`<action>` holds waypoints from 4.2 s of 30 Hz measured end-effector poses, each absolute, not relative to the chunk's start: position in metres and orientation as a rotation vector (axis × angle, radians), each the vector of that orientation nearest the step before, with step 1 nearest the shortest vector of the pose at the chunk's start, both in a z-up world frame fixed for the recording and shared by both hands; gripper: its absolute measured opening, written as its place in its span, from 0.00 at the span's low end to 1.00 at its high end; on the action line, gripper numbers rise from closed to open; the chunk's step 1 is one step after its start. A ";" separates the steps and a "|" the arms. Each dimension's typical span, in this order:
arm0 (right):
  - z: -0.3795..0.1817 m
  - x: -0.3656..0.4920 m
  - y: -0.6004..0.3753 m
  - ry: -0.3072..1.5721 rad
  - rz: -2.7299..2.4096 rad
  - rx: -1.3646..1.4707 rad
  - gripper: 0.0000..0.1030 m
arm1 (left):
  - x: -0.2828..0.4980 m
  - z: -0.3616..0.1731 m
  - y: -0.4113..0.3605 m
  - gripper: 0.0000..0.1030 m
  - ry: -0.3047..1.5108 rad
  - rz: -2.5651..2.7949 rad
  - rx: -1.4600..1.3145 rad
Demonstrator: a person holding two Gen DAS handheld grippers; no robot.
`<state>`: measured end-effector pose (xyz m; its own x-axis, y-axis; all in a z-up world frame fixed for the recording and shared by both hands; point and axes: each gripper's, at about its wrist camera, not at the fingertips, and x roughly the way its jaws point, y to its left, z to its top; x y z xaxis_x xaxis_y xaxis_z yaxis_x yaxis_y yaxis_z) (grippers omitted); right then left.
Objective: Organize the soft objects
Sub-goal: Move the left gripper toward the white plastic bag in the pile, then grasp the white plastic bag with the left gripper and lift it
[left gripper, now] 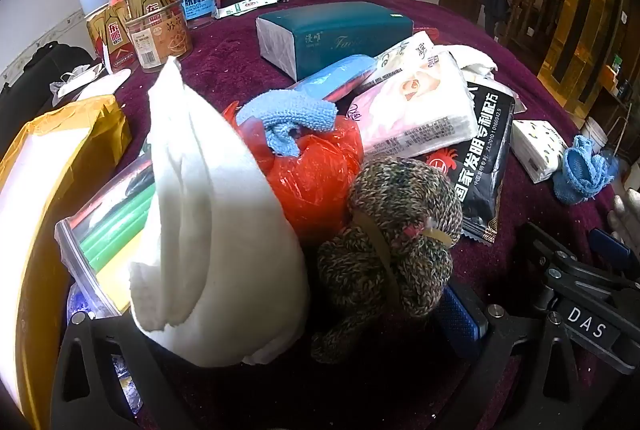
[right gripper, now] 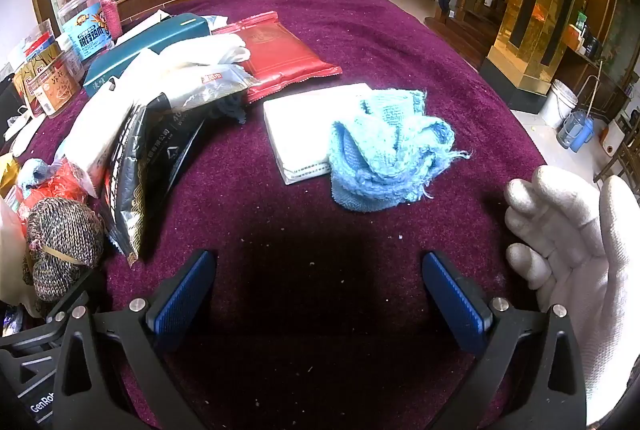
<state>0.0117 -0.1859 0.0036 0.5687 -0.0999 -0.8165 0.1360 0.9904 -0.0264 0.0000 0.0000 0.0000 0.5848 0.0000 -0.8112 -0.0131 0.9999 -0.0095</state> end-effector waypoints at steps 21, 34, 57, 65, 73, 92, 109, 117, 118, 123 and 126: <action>0.004 0.012 -0.185 0.958 -0.141 0.040 1.00 | -0.009 0.001 -0.001 1.00 0.983 -0.015 -0.005; 0.004 0.011 -0.187 0.961 -0.136 0.041 1.00 | -0.006 0.001 -0.002 1.00 0.974 -0.003 -0.008; 0.102 -0.056 -0.185 0.684 -0.160 -0.013 1.00 | -0.087 0.100 0.005 0.99 0.648 -0.089 0.007; 0.147 -0.107 -0.174 0.426 -0.182 -0.020 1.00 | -0.128 0.134 0.041 0.99 0.571 -0.096 -0.061; 0.180 -0.142 -0.167 0.344 -0.162 -0.010 1.00 | -0.159 0.145 0.092 0.99 0.543 -0.022 -0.131; 0.096 -0.069 -0.181 0.657 0.012 0.050 1.00 | -0.155 0.121 0.134 0.99 0.591 0.114 -0.045; 0.048 -0.028 -0.192 0.764 0.117 0.181 1.00 | -0.093 0.086 0.071 0.99 0.679 -0.024 0.066; 0.046 -0.025 -0.191 0.780 0.145 0.192 1.00 | -0.052 0.062 0.037 0.86 0.712 -0.057 0.143; 0.045 -0.024 -0.191 0.785 0.148 0.194 1.00 | -0.049 0.059 0.035 0.83 0.721 -0.059 0.151; 0.044 -0.023 -0.193 0.794 0.156 0.208 1.00 | -0.031 0.038 0.031 0.20 0.824 -0.114 0.132; 0.042 -0.021 -0.194 0.804 0.154 0.215 1.00 | -0.030 0.036 0.037 0.13 0.833 -0.130 0.063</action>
